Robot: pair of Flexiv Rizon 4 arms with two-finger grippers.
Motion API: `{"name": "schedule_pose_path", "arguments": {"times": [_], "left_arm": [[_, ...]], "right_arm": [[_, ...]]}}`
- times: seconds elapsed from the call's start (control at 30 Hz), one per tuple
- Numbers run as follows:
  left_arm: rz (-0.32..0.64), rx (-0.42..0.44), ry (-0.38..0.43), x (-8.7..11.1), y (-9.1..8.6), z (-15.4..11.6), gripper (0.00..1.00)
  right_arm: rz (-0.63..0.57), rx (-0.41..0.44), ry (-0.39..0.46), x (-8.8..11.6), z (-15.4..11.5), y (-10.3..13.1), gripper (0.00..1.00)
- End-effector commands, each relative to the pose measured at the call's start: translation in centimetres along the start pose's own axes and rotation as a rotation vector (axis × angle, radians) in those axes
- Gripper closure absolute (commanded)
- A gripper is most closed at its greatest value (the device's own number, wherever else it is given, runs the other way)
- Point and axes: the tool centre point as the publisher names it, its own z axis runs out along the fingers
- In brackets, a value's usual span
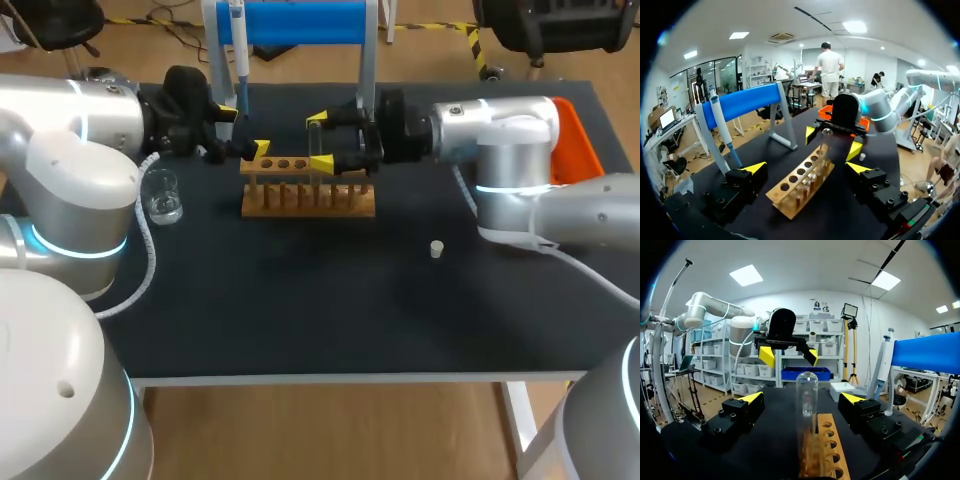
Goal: Invert the test tube, pick up the pipette, mount the tip to pipette, aspirate from beaker and dispense into the tube, eject the tip, return the pipette, and cap with the stopper.
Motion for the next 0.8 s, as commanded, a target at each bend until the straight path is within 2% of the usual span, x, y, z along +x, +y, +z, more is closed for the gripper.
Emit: {"name": "schedule_pose_path", "arguments": {"times": [0.03,0.1,0.2,0.43,0.5,0.63,0.73,0.8], "left_arm": [[-0.001,-0.002,0.001,-0.02,-0.03,-0.02,0.0],[-0.001,-0.002,0.001,-0.02,-0.03,-0.02,0.0],[-0.001,-0.002,0.001,-0.02,-0.03,-0.02,0.0],[-0.001,-0.002,0.001,-0.02,-0.03,-0.02,0.0],[-0.001,-0.002,0.001,-0.02,-0.03,-0.02,0.0],[-0.001,-0.002,0.001,-0.02,-0.03,-0.02,0.0],[-0.001,-0.002,0.001,-0.02,-0.03,-0.02,0.0],[-0.001,-0.002,0.001,-0.02,-0.03,-0.02,0.0]], "right_arm": [[0.004,-0.008,-0.007,-0.19,0.15,-0.23,0.02],[0.007,-0.009,-0.009,-0.24,0.15,-0.24,0.15],[0.012,-0.018,-0.011,-0.25,0.17,-0.25,0.25],[0.016,-0.026,-0.011,-0.29,0.31,-0.09,0.19],[0.016,-0.025,-0.009,-0.29,0.36,-0.08,0.06],[0.015,-0.023,-0.007,-0.26,0.5,-0.09,0.06],[0.015,-0.022,-0.006,-0.27,0.58,-0.13,0.15],[0.015,-0.022,-0.006,-0.3,0.63,-0.17,0.42]]}}
